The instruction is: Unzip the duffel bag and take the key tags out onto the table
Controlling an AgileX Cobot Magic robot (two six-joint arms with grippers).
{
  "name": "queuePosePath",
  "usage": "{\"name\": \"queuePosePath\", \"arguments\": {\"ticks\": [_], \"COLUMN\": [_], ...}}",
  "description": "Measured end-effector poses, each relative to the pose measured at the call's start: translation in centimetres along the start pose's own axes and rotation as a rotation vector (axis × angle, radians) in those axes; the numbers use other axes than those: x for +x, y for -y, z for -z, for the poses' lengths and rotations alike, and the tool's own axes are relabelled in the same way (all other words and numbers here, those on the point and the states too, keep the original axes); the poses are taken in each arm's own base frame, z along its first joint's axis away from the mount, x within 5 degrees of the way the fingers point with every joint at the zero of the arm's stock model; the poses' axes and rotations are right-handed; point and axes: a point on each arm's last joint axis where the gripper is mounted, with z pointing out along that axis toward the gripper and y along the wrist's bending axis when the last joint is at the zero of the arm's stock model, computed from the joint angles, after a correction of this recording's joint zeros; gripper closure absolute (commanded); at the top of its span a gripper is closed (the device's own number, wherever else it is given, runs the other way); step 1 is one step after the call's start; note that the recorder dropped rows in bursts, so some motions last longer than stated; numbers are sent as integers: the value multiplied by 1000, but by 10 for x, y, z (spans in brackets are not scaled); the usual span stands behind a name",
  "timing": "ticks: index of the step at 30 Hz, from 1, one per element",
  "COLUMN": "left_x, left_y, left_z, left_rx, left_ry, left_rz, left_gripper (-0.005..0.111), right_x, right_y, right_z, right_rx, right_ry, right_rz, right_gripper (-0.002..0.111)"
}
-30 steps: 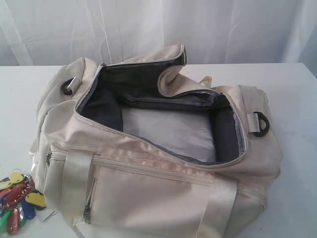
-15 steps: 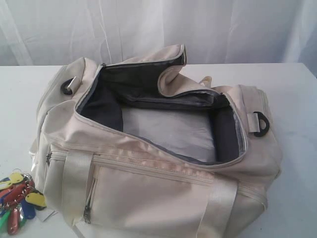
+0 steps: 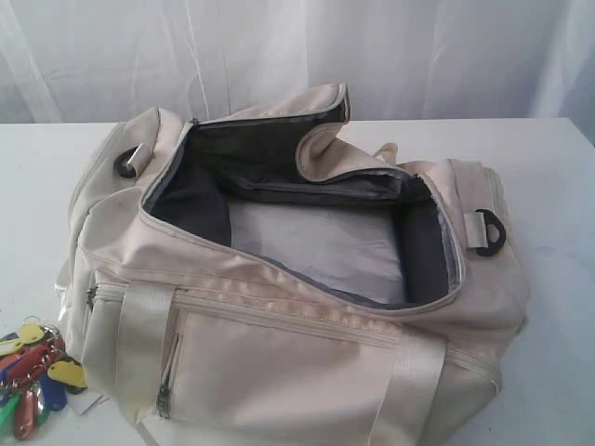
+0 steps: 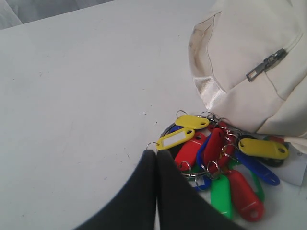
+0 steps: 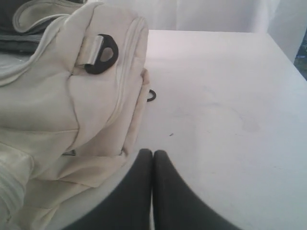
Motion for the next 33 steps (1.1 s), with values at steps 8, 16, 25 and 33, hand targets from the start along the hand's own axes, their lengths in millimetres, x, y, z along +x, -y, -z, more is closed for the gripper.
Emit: {"name": "queuePosePath", "arguments": {"ticks": [8, 16, 25, 33], "left_x": [0, 0, 0, 0], "left_y": [0, 0, 0, 0], "left_z": [0, 0, 0, 0], "left_rx": [0, 0, 0, 0], "left_ry": [0, 0, 0, 0], "left_rz": [0, 0, 0, 0], "left_gripper": [107, 107, 107, 107], "right_x": [0, 0, 0, 0], "right_y": [6, 7, 7, 7], "right_z": [0, 0, 0, 0], "right_rx": [114, 118, 121, 121], "right_ry": [6, 8, 8, 8], "right_rz": [-32, -34, -35, -35], "right_gripper": [108, 108, 108, 108]}}
